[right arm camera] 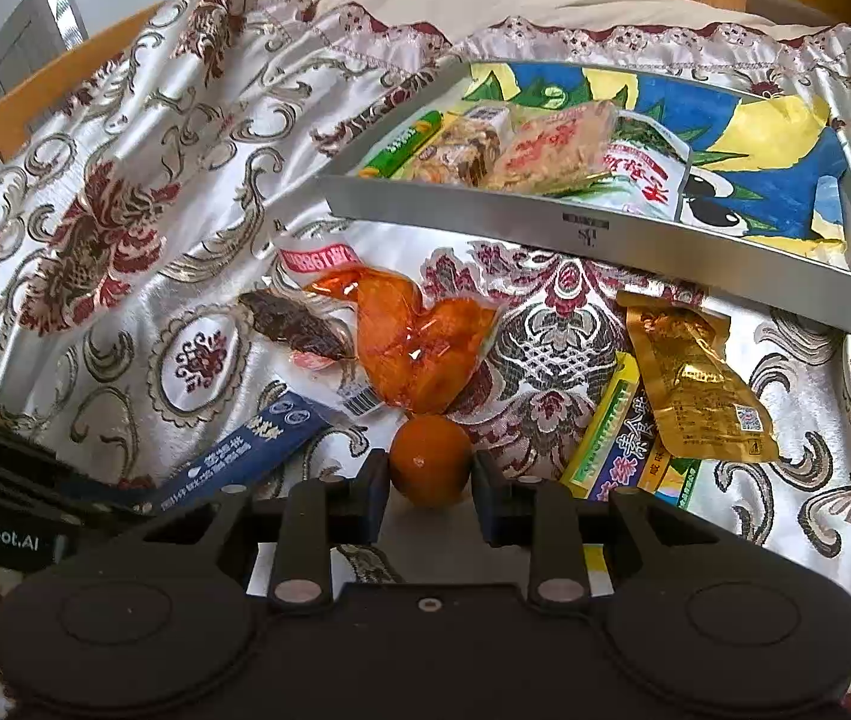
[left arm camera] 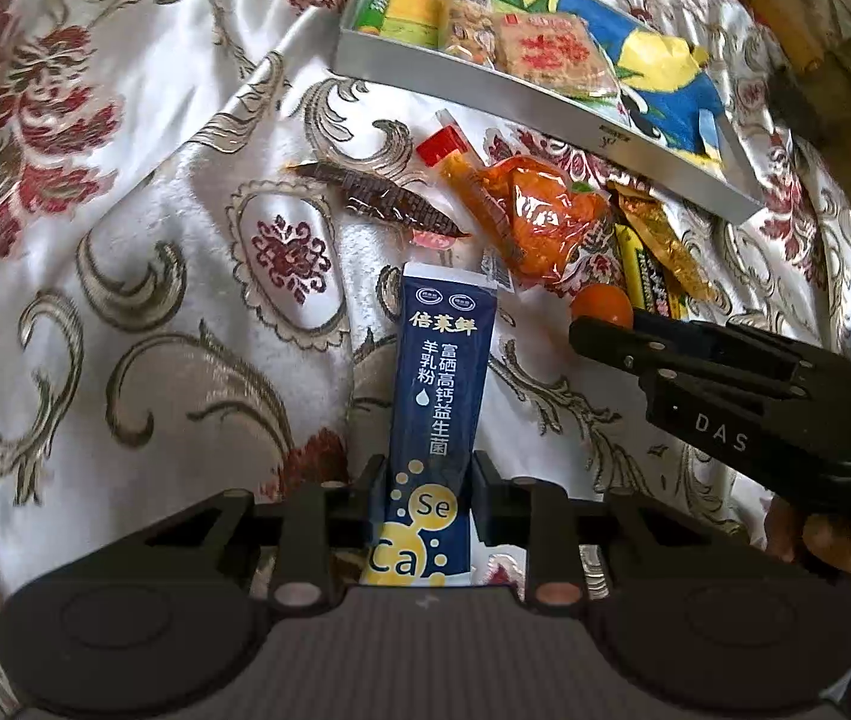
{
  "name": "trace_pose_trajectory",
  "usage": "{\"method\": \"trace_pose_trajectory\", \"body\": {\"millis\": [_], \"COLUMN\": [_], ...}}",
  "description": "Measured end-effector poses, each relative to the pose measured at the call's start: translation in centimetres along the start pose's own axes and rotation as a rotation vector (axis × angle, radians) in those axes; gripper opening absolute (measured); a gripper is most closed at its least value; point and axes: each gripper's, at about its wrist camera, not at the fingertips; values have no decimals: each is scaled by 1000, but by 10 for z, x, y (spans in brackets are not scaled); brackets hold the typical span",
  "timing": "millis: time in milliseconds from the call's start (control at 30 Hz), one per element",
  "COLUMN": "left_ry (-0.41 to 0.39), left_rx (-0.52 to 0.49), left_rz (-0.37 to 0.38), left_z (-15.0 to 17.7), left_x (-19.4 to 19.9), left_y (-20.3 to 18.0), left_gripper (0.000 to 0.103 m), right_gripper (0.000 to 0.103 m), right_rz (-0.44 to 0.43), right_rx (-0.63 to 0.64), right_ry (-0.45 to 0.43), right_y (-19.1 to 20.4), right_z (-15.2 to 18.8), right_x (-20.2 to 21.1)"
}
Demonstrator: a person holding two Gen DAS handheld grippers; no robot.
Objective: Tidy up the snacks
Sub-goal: 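Carry the milk stick and mandarin into the painted tray and open both tools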
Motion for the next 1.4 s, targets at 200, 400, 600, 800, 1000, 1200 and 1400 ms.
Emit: {"method": "trace_pose_trajectory", "body": {"millis": [200, 400, 600, 800, 1000, 1200, 1400], "left_ry": [-78, -167, -280, -402, -505, -627, -729], "left_rx": [25, 29, 42, 57, -1, 20, 30], "left_rz": [26, 40, 25, -40, -119, -119, -122], "left_z": [10, 17, 11, -2, -41, -88, -132], "left_x": [17, 37, 51, 61, 60, 58, 40], "left_y": [-8, -11, -9, -5, -12, -6, 0], "left_gripper": [29, 29, 29, 29, 29, 30, 30], "right_gripper": [31, 31, 31, 31, 31, 31, 31], "right_rz": [-28, -45, -66, -60, -28, 10, 27], "right_rx": [-21, -33, -36, -9, 37, 89, 64], "right_ry": [-22, -60, -150, -266, -397, -486, -533], "right_y": [-1, -1, 2, 4, 5, 4, -1], "right_z": [1, 2, 0, -2, -10, -27, -55], "right_x": [12, 26, 42, 50, 45, 27, 0]}}
Point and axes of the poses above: each gripper's, at about its wrist camera, not at the fingertips, and x roughly against the way its jaws point, y to its left, z to its underside, and after that the axes turned 11 degrees about -x, right-handed
